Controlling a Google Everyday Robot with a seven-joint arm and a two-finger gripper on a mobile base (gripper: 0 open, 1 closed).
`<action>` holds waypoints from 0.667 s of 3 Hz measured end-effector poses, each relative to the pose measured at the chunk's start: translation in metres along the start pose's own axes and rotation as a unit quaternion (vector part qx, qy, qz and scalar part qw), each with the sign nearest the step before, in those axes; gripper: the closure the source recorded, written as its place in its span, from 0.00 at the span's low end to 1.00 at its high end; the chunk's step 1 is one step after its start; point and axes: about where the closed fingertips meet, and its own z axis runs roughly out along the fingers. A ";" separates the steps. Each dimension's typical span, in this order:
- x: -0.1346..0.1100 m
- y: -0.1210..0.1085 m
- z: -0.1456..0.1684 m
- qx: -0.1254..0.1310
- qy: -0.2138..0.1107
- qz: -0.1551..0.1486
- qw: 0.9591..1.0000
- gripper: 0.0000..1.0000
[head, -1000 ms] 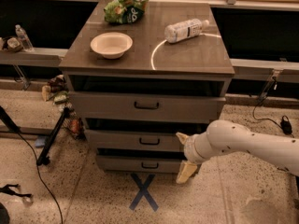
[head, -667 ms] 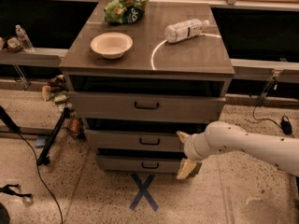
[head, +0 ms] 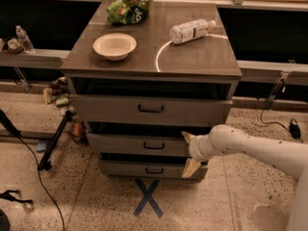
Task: Open middle drawer
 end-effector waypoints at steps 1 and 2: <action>0.010 -0.010 0.018 0.002 -0.001 -0.004 1.000 0.00; 0.017 -0.020 0.033 0.002 -0.001 -0.008 1.000 0.00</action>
Offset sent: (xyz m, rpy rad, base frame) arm 0.0504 -0.0026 -0.0389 -0.0065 -0.0222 0.0134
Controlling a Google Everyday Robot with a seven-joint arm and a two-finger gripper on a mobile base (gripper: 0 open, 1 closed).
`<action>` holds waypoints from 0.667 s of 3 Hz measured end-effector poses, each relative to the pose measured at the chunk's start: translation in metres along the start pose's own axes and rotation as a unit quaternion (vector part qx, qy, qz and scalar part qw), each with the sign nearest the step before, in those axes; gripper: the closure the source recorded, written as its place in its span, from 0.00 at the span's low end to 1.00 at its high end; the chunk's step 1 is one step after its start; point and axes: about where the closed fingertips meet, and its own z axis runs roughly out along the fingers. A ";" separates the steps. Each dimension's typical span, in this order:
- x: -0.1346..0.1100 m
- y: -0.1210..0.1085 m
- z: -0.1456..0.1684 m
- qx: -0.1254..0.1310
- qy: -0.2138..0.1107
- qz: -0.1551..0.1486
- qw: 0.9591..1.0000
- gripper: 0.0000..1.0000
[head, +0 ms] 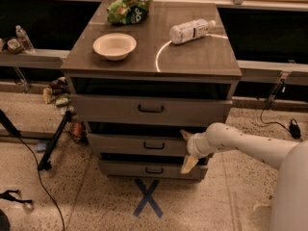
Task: Open middle drawer
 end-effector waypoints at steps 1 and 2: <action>0.004 -0.001 0.003 -0.006 0.005 0.003 1.000 0.23; 0.005 0.004 -0.003 -0.014 0.011 0.003 1.000 0.46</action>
Offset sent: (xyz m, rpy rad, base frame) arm -0.0094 -0.0123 0.0066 -0.0403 0.0382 -0.0005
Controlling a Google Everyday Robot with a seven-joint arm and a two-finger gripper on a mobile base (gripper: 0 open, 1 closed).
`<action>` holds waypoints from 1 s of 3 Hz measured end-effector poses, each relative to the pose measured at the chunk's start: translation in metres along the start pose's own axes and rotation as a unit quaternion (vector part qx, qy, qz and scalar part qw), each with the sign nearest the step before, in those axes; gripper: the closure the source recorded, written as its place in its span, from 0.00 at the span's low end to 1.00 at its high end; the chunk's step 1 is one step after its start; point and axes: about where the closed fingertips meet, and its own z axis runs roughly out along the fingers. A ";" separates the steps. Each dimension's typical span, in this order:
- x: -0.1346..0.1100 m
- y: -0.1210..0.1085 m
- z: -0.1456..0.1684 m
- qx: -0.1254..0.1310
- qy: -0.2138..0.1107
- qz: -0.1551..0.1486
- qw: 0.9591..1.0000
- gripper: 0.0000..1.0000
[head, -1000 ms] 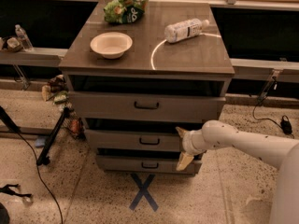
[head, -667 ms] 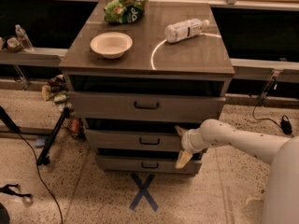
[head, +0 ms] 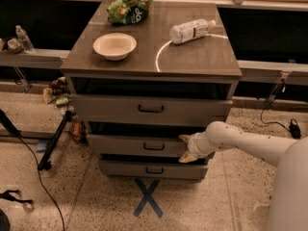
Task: Open middle drawer
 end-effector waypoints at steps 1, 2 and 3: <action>-0.002 0.013 -0.010 -0.016 0.002 0.010 1.000 0.69; -0.014 0.038 -0.024 -0.051 -0.004 0.016 0.999 0.93; -0.032 0.063 -0.044 -0.093 -0.001 0.020 0.995 0.95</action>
Offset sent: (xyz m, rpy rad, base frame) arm -0.0917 0.0104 0.0318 0.0134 0.2148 0.0647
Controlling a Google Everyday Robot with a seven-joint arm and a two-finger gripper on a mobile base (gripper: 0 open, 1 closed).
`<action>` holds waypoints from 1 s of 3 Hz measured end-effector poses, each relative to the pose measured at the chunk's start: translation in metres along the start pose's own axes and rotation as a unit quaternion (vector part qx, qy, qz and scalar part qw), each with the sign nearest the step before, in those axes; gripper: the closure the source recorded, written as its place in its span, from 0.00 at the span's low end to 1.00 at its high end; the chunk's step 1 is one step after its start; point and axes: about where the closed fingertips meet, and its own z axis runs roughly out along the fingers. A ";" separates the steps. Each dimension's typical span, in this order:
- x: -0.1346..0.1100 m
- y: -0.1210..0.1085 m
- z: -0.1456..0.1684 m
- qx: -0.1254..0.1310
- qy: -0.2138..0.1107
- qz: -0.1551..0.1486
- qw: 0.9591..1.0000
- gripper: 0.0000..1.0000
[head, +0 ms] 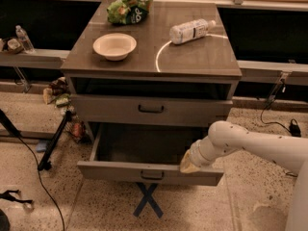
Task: Open middle drawer
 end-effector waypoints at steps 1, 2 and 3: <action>-0.012 0.012 -0.010 -0.015 0.013 0.000 1.000 0.71; -0.016 0.009 -0.011 -0.018 0.025 -0.003 1.000 0.55; -0.015 0.003 -0.009 -0.015 0.033 -0.005 0.999 0.77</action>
Offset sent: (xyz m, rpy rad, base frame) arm -0.0097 0.0096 0.0211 -0.0733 0.0287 0.0172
